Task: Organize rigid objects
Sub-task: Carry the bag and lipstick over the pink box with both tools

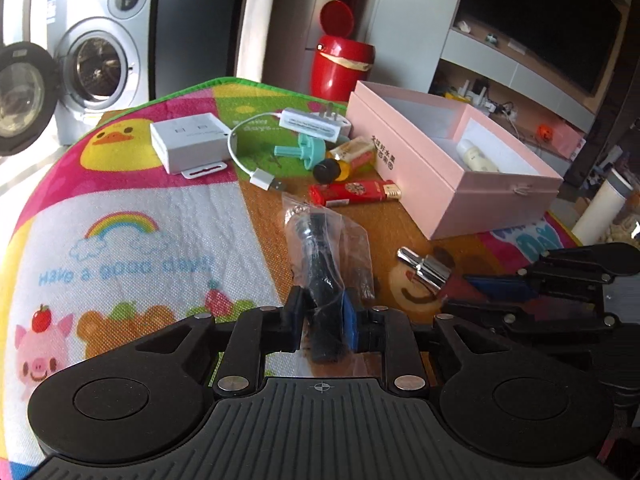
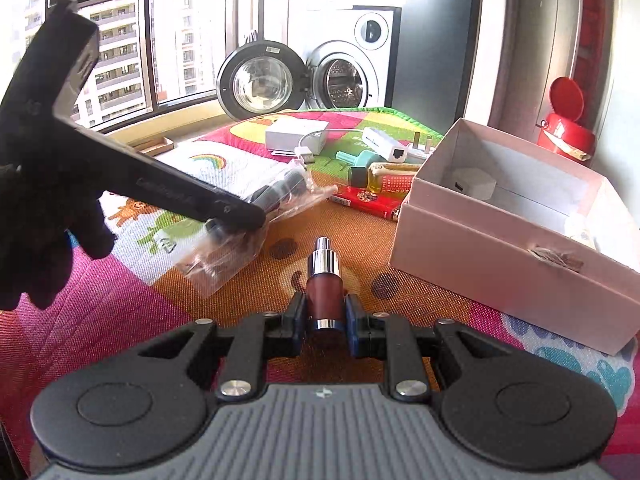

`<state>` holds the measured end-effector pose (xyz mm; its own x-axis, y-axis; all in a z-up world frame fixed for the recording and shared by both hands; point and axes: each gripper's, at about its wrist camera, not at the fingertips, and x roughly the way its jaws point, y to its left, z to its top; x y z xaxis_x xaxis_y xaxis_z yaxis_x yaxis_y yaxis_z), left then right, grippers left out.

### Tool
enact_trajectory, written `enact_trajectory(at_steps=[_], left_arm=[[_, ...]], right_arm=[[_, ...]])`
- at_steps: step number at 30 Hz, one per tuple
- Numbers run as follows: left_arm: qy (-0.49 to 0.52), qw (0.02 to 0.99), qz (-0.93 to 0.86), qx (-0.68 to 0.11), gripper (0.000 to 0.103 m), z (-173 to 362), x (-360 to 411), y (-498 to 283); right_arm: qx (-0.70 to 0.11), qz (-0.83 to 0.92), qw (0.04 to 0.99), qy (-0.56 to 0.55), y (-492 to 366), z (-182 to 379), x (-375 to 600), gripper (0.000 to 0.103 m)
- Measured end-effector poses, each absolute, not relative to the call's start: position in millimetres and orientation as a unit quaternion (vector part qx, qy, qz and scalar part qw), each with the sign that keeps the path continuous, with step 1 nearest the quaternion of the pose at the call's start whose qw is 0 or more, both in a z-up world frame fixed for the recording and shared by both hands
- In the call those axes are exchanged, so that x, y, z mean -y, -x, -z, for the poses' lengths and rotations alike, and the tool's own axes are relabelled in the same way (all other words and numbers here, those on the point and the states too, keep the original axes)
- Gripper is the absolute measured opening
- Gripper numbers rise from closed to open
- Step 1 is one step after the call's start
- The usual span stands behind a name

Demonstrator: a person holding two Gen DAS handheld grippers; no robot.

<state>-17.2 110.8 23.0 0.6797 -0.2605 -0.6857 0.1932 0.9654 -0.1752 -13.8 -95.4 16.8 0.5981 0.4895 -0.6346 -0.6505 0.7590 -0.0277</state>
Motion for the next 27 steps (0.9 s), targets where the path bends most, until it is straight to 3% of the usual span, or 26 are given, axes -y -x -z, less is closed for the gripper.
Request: enact_trajectory(at_steps=[8, 12, 18, 22, 24, 25, 27], left_arm=[[0.04, 0.911, 0.118, -0.392, 0.027, -27, -98, 38], [0.064, 0.917, 0.097, -0.381, 0.028, -24, -95, 24], [0.066, 0.934, 0.088, -0.34, 0.028, -15, -89, 32], [0.073, 0.942, 0.083, -0.317, 0.028, -10, -89, 38], [0.079, 0.942, 0.084, -0.316, 0.028, -10, -91, 37], [0.082, 0.942, 0.085, -0.316, 0.028, -10, -92, 37], [0.084, 0.942, 0.085, -0.315, 0.028, -10, -92, 37]], right_arm=[[-0.311, -0.311, 0.887, 0.139, 18, -18, 91, 0.024], [-0.32, -0.288, 0.892, 0.139, 17, -22, 97, 0.047], [-0.303, -0.143, 0.925, 0.179, 9, -23, 123, 0.051], [-0.346, -0.175, 0.916, 0.099, 3, -24, 139, 0.07], [-0.366, -0.187, 0.91, 0.056, -2, -22, 139, 0.074], [-0.366, -0.183, 0.911, 0.041, -3, -22, 135, 0.081], [-0.37, -0.178, 0.911, 0.031, -8, -21, 126, 0.085]])
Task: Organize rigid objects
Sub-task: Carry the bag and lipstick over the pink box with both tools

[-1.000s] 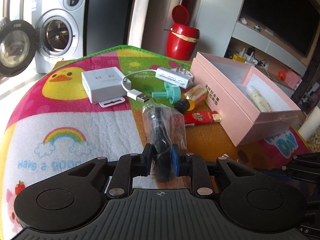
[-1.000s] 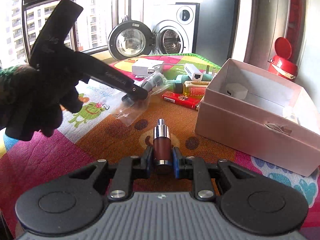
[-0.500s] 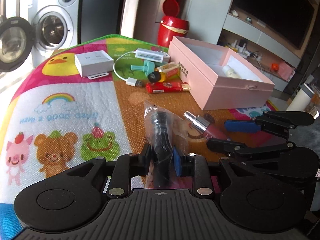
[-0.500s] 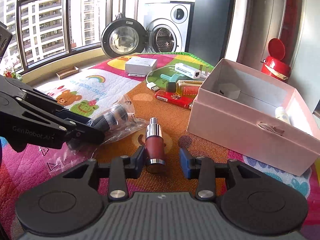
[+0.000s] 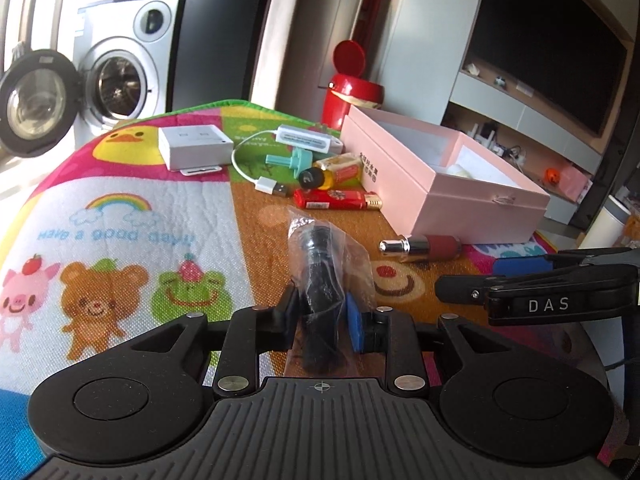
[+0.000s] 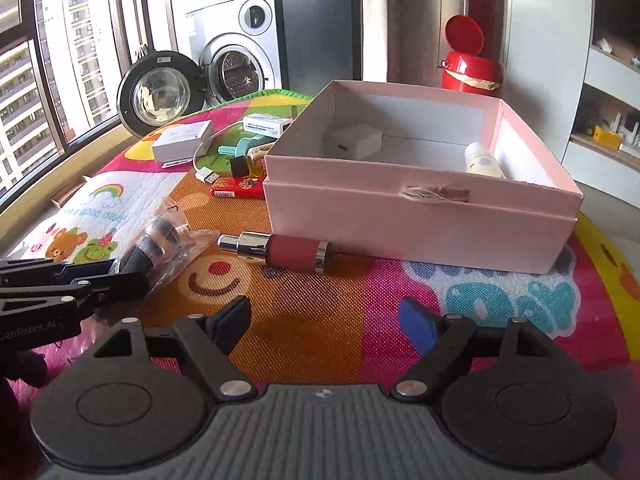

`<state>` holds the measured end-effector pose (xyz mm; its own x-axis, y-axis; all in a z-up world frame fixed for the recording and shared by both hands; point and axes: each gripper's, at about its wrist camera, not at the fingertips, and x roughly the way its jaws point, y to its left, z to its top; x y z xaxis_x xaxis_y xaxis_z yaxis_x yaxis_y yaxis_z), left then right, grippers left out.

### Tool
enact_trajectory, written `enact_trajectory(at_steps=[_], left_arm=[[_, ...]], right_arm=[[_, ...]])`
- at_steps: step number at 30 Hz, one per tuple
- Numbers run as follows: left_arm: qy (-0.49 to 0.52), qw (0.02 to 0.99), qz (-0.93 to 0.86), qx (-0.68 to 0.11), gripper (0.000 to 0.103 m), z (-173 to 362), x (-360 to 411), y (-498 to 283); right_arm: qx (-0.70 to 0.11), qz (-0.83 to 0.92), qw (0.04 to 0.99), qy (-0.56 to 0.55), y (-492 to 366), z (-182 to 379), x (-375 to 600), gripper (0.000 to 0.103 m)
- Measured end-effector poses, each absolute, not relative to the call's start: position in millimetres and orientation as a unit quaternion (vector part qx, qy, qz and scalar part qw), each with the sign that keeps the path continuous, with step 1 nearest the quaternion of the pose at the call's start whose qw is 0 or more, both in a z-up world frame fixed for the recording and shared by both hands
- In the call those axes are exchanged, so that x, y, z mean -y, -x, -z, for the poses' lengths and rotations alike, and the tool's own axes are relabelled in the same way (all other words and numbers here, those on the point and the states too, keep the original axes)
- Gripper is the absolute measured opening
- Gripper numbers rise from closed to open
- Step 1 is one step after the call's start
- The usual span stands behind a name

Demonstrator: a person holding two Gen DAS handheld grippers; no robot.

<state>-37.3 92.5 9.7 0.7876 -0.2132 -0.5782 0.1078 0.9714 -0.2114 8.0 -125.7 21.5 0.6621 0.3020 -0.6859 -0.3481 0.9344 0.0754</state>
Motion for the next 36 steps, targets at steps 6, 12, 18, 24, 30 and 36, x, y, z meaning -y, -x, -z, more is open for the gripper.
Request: enact_trajectory(at_steps=[6, 12, 18, 24, 30, 36], left_arm=[[0.083, 0.942, 0.085, -0.314, 0.028, -8, -92, 38], [0.094, 0.942, 0.084, -0.312, 0.028, -8, -94, 39], [0.089, 0.942, 0.08, -0.315, 0.028, -9, -92, 38], [0.041, 0.922, 0.072, -0.379, 0.028, -25, -77, 9], [0.048, 0.895, 0.089, -0.435, 0.027, -33, -78, -26], [0.015, 0.906, 0.09, -0.413, 0.024, -30, -67, -33]], right_arm=[[-0.371, -0.164, 0.913, 0.035, -27, -20, 89, 0.088], [-0.378, -0.147, 0.913, 0.046, -38, -19, 66, 0.09], [-0.371, -0.151, 0.915, 0.054, -35, -20, 72, 0.079], [-0.368, -0.175, 0.911, 0.071, -13, -20, 99, 0.079], [-0.366, -0.173, 0.912, 0.066, 5, -20, 130, 0.079], [-0.362, -0.183, 0.911, 0.072, 21, -23, 148, 0.078]])
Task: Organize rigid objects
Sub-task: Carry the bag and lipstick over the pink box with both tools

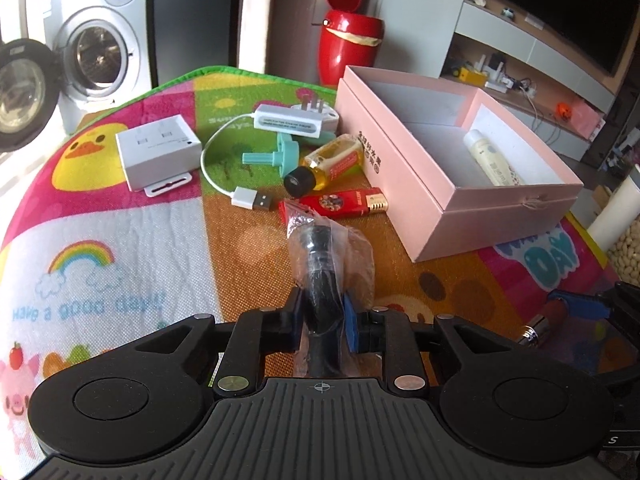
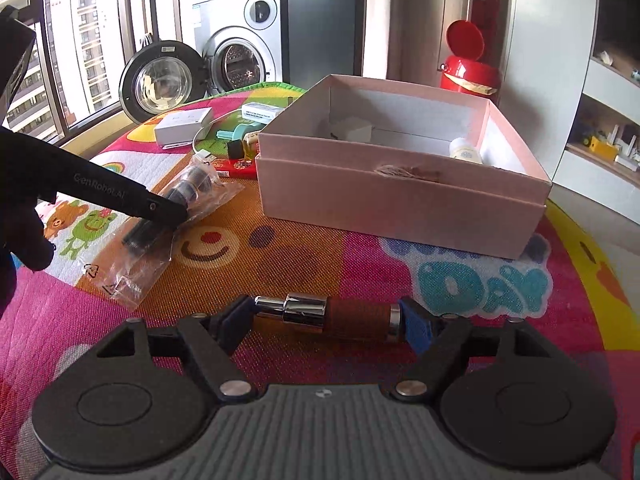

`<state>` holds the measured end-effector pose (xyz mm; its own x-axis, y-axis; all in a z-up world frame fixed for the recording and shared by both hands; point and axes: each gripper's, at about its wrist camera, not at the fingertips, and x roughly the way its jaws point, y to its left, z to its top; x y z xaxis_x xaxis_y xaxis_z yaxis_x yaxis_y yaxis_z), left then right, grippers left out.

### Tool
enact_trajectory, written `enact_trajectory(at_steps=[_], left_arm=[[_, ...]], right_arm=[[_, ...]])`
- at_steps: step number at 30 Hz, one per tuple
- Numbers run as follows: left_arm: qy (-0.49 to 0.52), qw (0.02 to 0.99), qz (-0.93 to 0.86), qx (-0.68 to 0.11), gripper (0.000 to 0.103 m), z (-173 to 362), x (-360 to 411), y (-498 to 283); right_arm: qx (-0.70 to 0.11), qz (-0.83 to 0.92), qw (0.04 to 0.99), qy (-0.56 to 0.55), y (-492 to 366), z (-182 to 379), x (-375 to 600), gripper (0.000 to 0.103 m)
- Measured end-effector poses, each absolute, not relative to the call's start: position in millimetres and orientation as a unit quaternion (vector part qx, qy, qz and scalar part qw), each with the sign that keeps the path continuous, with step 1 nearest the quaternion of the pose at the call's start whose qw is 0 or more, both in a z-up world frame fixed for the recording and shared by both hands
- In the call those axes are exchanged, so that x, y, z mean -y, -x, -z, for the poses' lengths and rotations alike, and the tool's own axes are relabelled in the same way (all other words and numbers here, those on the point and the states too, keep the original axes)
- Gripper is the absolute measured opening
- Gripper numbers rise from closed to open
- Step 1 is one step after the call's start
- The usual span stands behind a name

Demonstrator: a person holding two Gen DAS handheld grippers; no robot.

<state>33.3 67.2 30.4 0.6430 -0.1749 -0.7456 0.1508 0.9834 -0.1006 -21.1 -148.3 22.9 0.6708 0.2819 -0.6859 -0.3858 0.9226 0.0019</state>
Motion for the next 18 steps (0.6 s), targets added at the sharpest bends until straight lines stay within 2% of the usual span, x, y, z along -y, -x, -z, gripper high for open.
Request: enact_trajectory(at_steps=[8, 13, 18], left_arm=[[-0.056, 0.919, 0.156, -0.359, 0.023, -54, -36, 42], [-0.049, 0.934, 0.196, -0.296, 0.023, -118, -24, 66], [-0.032, 0.951, 0.207, -0.227, 0.023, -184, -7, 23]], right_arm=[[-0.31, -0.184, 0.93, 0.075, 54, -56, 194, 0.078], [-0.24, -0.181, 0.951, 0.072, 66, -110, 221, 0.078], [-0.153, -0.175, 0.97, 0.075, 41, -175, 223, 0.078]])
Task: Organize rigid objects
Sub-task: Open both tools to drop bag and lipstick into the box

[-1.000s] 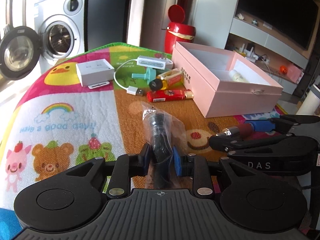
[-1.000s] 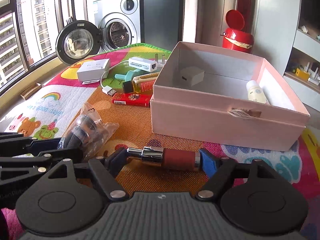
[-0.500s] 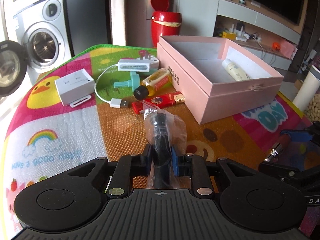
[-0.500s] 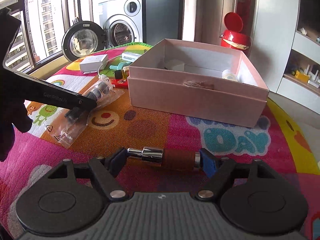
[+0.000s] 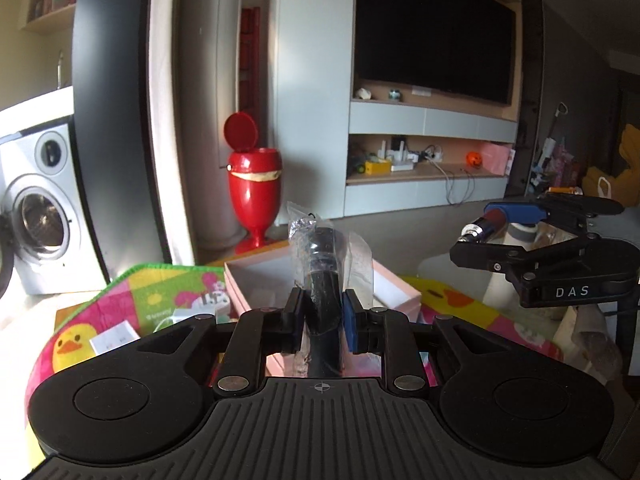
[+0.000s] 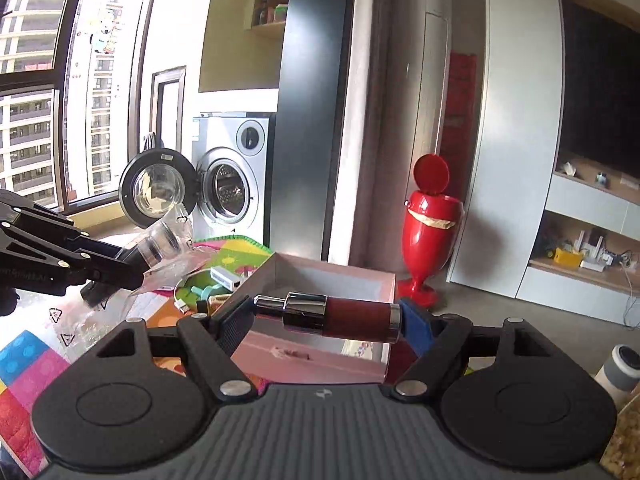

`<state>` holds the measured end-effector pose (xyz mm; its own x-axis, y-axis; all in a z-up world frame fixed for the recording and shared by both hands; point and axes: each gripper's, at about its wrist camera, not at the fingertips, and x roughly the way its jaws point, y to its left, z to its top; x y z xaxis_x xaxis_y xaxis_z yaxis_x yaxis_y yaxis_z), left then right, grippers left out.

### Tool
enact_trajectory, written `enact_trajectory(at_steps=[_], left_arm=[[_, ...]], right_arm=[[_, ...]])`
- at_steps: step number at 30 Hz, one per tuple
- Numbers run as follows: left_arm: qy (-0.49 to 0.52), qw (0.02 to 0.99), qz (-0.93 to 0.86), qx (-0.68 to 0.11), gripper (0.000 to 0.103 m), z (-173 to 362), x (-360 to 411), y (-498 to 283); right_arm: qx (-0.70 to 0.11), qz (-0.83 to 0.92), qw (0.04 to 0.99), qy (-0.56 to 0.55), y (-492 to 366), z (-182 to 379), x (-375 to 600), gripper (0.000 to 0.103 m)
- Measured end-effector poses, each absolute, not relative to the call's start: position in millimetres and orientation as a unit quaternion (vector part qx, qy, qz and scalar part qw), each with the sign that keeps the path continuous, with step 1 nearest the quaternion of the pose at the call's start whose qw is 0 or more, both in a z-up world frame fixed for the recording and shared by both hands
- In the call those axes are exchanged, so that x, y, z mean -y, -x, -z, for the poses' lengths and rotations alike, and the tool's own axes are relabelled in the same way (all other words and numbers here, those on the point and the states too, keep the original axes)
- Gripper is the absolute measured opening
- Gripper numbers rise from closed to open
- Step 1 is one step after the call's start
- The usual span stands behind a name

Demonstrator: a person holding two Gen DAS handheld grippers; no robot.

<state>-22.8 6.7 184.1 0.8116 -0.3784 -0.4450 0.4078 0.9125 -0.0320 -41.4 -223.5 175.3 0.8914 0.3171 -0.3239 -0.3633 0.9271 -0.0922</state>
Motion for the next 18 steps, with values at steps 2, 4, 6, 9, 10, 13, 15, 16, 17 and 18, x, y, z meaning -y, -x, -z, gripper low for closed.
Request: enact_trajectory(at_steps=[2, 4, 6, 9, 10, 13, 15, 16, 17, 18], left_arm=[[0.0, 0.953, 0.214, -0.215, 0.024, -195, -3, -6], [0.024, 0.949, 0.226, -0.22, 0.024, -194, 0, -37], [0.053, 0.938, 0.228, -0.256, 0.025, -179, 3, -74], [0.091, 0.927, 0.208, -0.299, 0.026, -144, 0, -109], [0.098, 0.926, 0.204, -0.303, 0.026, -133, -4, -112], [0.128, 0.921, 0.195, -0.313, 0.026, -110, -19, -109], [0.134, 0.922, 0.181, -0.314, 0.026, -98, -34, -99], [0.126, 0.927, 0.167, -0.31, 0.026, -91, -44, -89], [0.114, 0.934, 0.15, -0.305, 0.026, -86, -50, -83], [0.1, 0.939, 0.131, -0.301, 0.026, -81, -55, -77]], right_arm=[[-0.142, -0.174, 0.972, 0.07, 20, -193, 219, 0.078], [-0.132, -0.165, 0.974, 0.075, -9, -204, 209, 0.079], [-0.139, -0.178, 0.971, 0.08, -33, -203, 202, 0.079], [-0.197, -0.191, 0.958, 0.082, -69, -188, 195, 0.081], [-0.215, -0.184, 0.956, 0.074, -75, -181, 196, 0.081], [-0.257, -0.182, 0.948, 0.044, -79, -157, 209, 0.081], [-0.275, -0.179, 0.944, 0.044, -72, -142, 215, 0.081], [-0.28, -0.178, 0.942, 0.056, -65, -133, 215, 0.081], [-0.283, -0.174, 0.94, 0.069, -59, -125, 214, 0.081], [-0.285, -0.171, 0.939, 0.083, -52, -119, 212, 0.081]])
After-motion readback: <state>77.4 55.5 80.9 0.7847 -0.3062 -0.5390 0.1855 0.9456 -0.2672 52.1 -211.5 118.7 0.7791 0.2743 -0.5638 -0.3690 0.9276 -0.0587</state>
